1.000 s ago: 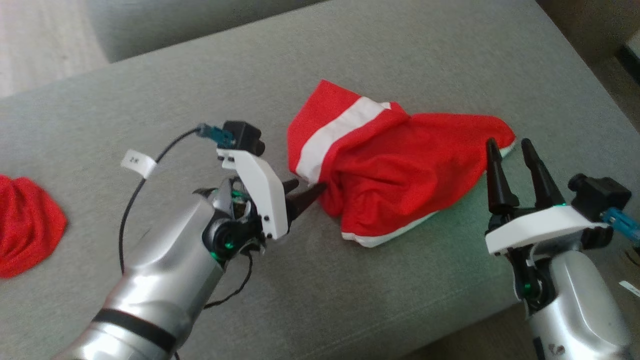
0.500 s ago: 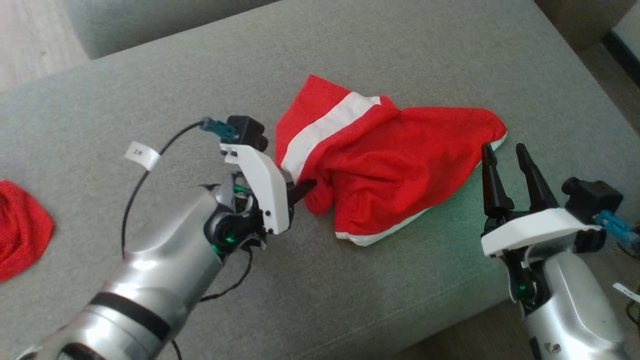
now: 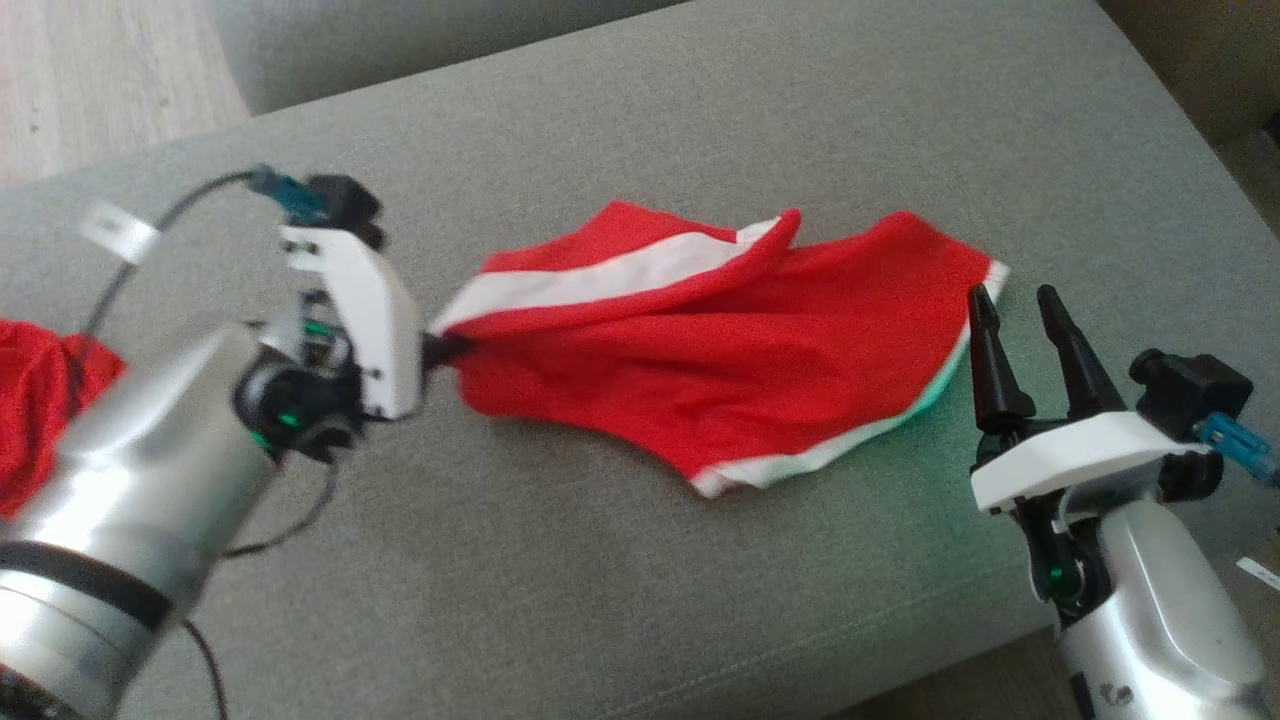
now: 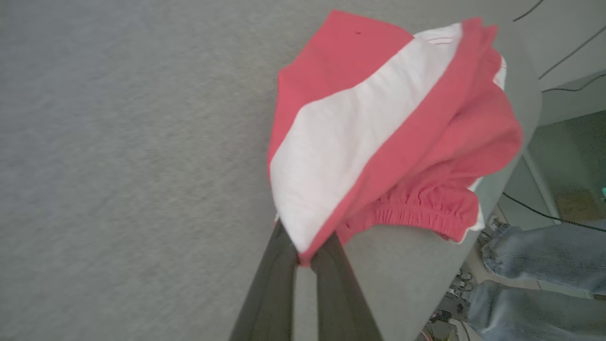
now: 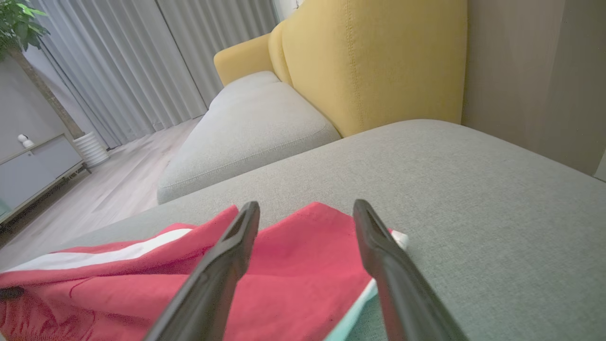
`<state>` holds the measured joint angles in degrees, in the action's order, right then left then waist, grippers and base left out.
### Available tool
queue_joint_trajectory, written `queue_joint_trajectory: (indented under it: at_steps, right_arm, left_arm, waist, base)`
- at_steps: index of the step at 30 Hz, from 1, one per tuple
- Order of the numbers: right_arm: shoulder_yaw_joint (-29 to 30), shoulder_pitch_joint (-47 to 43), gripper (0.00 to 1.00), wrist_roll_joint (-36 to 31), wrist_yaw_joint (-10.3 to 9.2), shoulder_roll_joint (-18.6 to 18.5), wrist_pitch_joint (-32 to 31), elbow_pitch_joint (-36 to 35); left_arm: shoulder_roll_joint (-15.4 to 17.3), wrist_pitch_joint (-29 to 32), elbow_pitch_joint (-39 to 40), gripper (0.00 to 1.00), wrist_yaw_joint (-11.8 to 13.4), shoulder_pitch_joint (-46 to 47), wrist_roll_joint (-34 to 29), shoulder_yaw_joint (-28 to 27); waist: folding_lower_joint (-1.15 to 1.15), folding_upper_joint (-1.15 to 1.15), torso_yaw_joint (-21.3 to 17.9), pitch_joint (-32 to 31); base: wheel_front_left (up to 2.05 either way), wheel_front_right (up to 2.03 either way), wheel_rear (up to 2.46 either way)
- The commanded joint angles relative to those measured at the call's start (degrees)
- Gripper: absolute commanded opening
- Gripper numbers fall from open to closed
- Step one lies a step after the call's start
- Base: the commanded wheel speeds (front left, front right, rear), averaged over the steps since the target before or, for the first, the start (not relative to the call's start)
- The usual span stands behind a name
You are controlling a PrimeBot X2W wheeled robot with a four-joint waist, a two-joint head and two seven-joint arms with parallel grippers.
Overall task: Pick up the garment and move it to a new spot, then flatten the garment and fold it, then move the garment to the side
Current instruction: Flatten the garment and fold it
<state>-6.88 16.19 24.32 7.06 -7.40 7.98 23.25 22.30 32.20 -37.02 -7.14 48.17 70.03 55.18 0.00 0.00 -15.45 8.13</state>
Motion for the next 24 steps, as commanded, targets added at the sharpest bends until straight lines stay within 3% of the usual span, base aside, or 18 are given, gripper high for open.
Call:
queue_joint_trajectory:
  at_steps: [1, 11, 12, 13, 20, 24]
  right_arm:
    - [-1.32, 1.49, 1.0, 0.56, 0.43, -0.51, -0.18, -2.11]
    - [-1.74, 2.05, 1.0, 1.3, 0.43, -1.08, -0.87, -2.45]
    - [-1.66, 2.03, 1.0, 1.28, 0.43, -1.2, -0.9, -2.36]
    - [-1.66, 2.0, 1.0, 1.23, 0.43, -1.29, -0.93, -2.3]
    - [-2.46, 1.22, 1.0, 1.04, 0.43, -1.32, -1.26, -2.35]
    - [-1.92, -0.43, 1.0, 0.38, 0.43, -1.64, -1.2, -3.08]
  left_arm:
    - [3.22, -0.01, -0.08, 0.0, -0.34, 5.17, -1.05, -2.01]
    - [6.99, -3.98, -10.65, 0.02, 2.11, 9.57, -5.7, -2.1]
    - [6.92, -5.41, -11.45, 0.56, 2.26, 9.94, -5.95, -2.43]
    - [6.81, -6.82, -12.22, 1.0, 2.28, 10.24, -6.32, -2.59]
    - [4.28, -16.02, -16.51, 1.0, 2.01, 9.97, -8.47, -2.49]
    - [2.87, -26.78, -14.62, 1.0, 2.4, 8.81, -11.94, -1.67]
  waist:
    - [0.0, 0.0, -0.11, 0.49]
    - [0.0, 0.0, -0.81, 2.91]
    - [0.0, 0.0, -0.58, 2.83]
    - [0.0, 0.0, -0.31, 2.67]
    - [0.0, 0.0, 3.11, -0.33]
    - [0.0, 0.0, 6.12, -2.92]
  base:
    - [0.0, 0.0, 0.0]
    - [0.0, 0.0, 0.0]
    - [0.0, 0.0, 0.0]
    - [0.0, 0.0, 0.0]
    - [0.0, 0.0, 0.0]
    - [0.0, 0.0, 0.0]
